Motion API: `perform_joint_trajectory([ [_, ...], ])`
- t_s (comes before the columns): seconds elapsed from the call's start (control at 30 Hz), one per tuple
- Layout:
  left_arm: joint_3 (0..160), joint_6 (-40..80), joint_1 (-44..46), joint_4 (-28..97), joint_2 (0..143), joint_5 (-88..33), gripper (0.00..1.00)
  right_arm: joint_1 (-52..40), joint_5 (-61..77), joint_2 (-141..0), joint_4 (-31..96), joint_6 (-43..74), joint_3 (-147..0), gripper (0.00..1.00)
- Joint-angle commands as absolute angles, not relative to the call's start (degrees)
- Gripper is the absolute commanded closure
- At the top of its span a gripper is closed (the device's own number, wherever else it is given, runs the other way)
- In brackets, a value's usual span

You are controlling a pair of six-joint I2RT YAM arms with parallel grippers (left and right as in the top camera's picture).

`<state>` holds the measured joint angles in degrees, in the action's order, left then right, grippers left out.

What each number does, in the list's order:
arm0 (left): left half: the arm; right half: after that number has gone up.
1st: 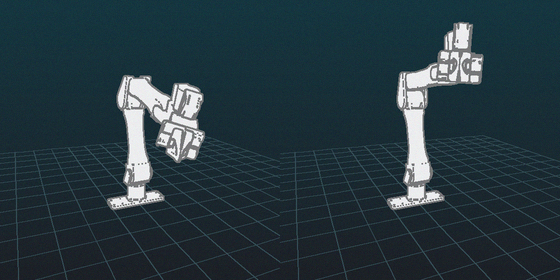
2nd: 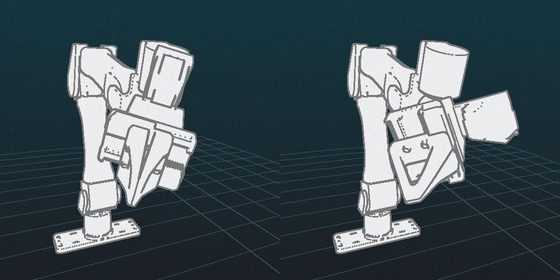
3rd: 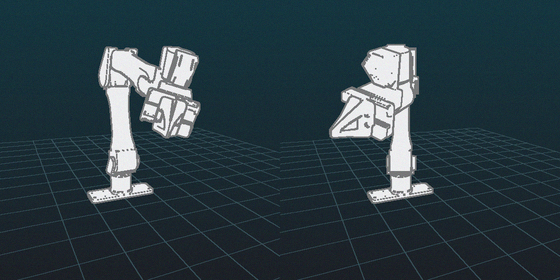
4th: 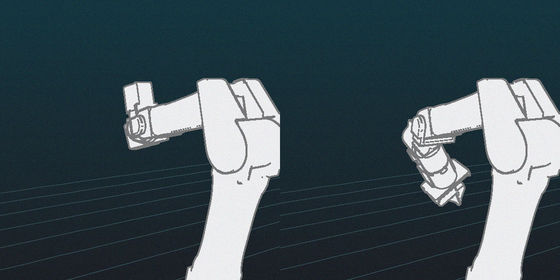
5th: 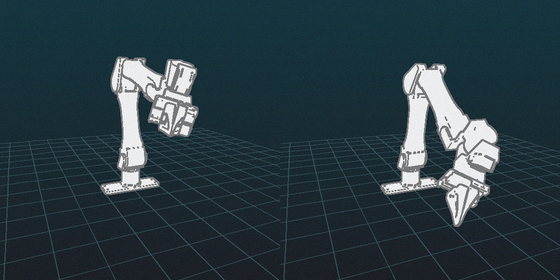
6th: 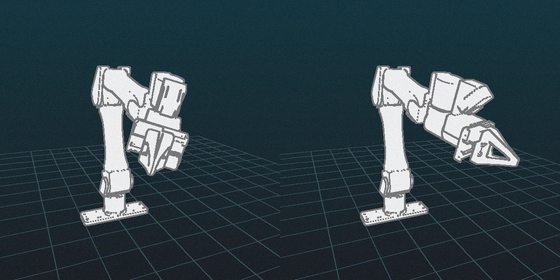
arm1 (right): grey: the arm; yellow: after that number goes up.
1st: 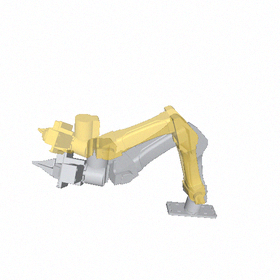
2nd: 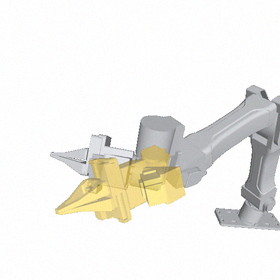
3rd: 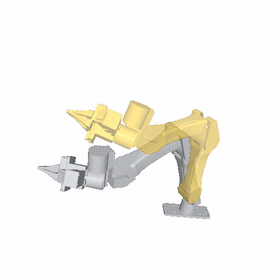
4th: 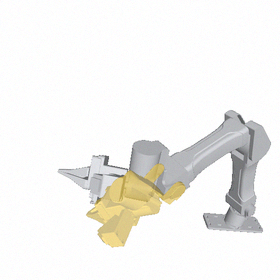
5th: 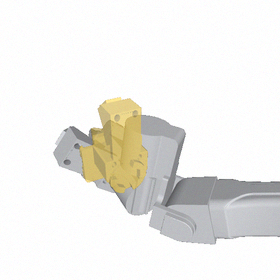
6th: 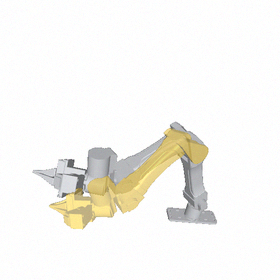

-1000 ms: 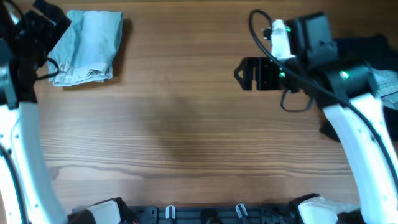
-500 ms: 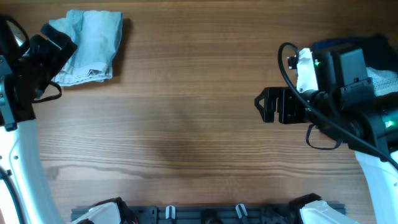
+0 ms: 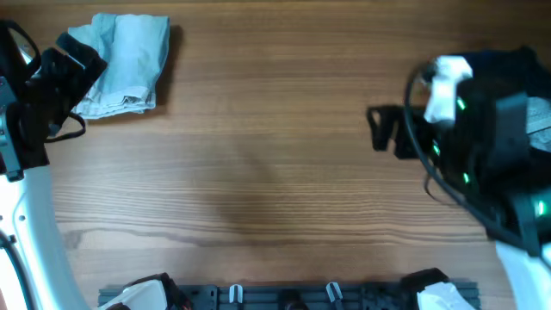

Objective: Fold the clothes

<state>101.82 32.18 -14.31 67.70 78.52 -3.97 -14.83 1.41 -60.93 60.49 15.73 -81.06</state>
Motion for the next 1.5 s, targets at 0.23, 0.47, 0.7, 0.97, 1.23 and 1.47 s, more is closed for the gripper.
perform_joint_trajectory([
  [0.23,101.62,31.73,-14.52,67.61,78.17,-4.47,0.0,2.83,1.72,-16.73,24.36,13.5,-28.21,0.0],
  [0.47,101.62,31.73,-14.52,67.61,78.17,-4.47,0.0,3.84,1.74,-3.99,4.8,17.19,-8.78,0.0],
  [0.7,101.62,31.73,-14.52,67.61,78.17,-4.47,0.0,3.81,1.48,-0.16,-5.85,19.9,-0.3,0.0],
  [0.97,101.62,31.73,-14.52,67.61,78.17,-4.47,0.0,3.84,1.72,-0.19,-0.19,12.16,-0.3,0.0],
  [1.23,101.62,31.73,-14.52,67.61,78.17,-4.47,0.0,3.81,1.69,-0.64,-0.21,12.16,-0.3,0.0],
  [1.47,101.62,31.73,-14.52,67.61,78.17,-4.47,0.0,3.81,1.69,-0.64,-0.21,12.16,-0.3,0.0],
])
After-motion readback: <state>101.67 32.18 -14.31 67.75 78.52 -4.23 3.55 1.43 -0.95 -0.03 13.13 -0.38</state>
